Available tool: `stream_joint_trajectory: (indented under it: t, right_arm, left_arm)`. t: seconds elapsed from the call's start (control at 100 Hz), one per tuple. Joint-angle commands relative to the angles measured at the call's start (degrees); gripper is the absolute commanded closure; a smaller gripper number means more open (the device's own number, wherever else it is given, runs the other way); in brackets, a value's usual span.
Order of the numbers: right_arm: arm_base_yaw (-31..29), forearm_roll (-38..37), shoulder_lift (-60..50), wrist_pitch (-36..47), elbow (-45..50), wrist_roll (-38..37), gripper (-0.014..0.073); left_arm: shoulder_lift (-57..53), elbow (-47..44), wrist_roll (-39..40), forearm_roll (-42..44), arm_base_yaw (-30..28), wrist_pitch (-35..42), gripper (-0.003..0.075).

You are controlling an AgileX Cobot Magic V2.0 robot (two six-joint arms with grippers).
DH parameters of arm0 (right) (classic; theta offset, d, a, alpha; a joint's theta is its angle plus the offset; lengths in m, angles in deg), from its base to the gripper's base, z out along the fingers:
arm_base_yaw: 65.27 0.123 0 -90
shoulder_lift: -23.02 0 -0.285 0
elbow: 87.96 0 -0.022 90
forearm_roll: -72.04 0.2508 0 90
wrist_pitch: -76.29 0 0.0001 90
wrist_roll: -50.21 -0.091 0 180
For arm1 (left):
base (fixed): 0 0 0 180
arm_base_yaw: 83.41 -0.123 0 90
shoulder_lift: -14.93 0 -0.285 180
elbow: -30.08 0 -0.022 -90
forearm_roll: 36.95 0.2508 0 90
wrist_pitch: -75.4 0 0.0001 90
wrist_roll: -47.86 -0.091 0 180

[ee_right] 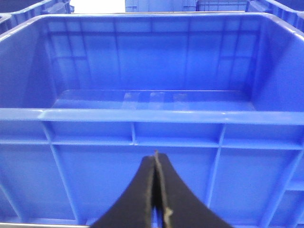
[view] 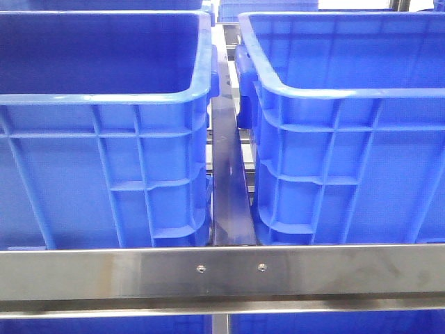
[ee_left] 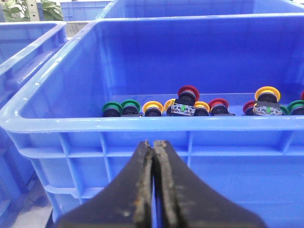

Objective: Pick red and yellow buttons and place in box

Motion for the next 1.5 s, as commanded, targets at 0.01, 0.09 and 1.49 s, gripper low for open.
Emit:
stream_joint_trajectory:
  t: [0.01,0.09,1.49]
  right_arm:
    - [-0.2,-0.7,-1.3,4.4,-1.0,0.2,0.0663]
    - [-0.2,-0.7,-1.3,4.4,-1.0,0.2,0.0663]
    - [-0.2,-0.7,-1.3,4.4,-1.0,0.2,0.0663]
  left_arm:
    - [-1.7,-3.0,0.5,-0.1,-0.1,4.8,0.074]
    - [-1.7,-3.0,0.5,-0.1,-0.1,4.8,0.074]
    - [38.9,34.8,0.0,1.6,0.1,-15.8,0.0172]
